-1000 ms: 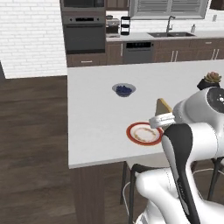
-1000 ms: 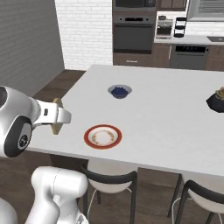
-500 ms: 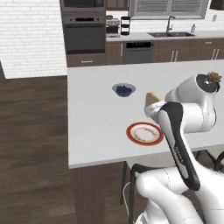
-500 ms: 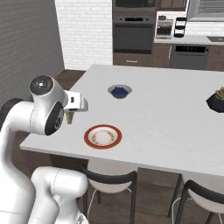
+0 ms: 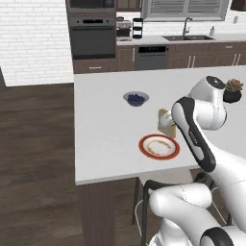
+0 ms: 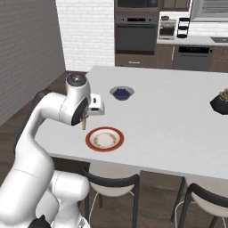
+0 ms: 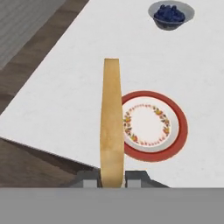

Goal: Start the toaster. Once the lever pops up, take the bread to the plate on the dining counter.

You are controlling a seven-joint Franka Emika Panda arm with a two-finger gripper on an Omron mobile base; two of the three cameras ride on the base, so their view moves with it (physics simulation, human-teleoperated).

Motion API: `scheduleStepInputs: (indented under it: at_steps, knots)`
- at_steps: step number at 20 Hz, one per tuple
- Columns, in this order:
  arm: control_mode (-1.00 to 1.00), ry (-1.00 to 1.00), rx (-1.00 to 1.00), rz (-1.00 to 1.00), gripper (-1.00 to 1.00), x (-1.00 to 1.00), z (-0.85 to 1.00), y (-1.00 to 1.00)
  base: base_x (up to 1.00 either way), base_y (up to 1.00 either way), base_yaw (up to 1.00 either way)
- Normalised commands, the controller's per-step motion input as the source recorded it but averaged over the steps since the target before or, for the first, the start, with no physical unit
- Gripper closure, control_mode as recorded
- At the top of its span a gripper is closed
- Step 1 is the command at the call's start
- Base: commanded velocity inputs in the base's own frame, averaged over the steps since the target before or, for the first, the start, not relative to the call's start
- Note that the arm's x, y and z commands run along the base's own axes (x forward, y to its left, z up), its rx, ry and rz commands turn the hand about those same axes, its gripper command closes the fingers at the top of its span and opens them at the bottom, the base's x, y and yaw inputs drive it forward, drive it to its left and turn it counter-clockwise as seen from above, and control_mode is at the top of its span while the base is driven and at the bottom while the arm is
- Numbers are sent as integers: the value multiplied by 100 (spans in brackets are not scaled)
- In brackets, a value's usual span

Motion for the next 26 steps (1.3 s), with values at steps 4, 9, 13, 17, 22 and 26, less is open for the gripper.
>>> scheduleStepInputs:
  at_steps: [4,9,13,17,22,26]
  knots:
    - [-100,14,0,2,100,0,-44,3,0,0,0]
    - [-100,4,2,0,100,0,-52,11,0,0,0]
    - [-100,0,4,0,100,9,-39,7,0,0,0]
    - [-100,0,4,0,100,34,-30,14,0,0,0]
    - [-100,0,7,-2,100,50,-13,7,0,0,0]
    - [-100,0,10,-7,100,39,-28,-2,0,0,0]
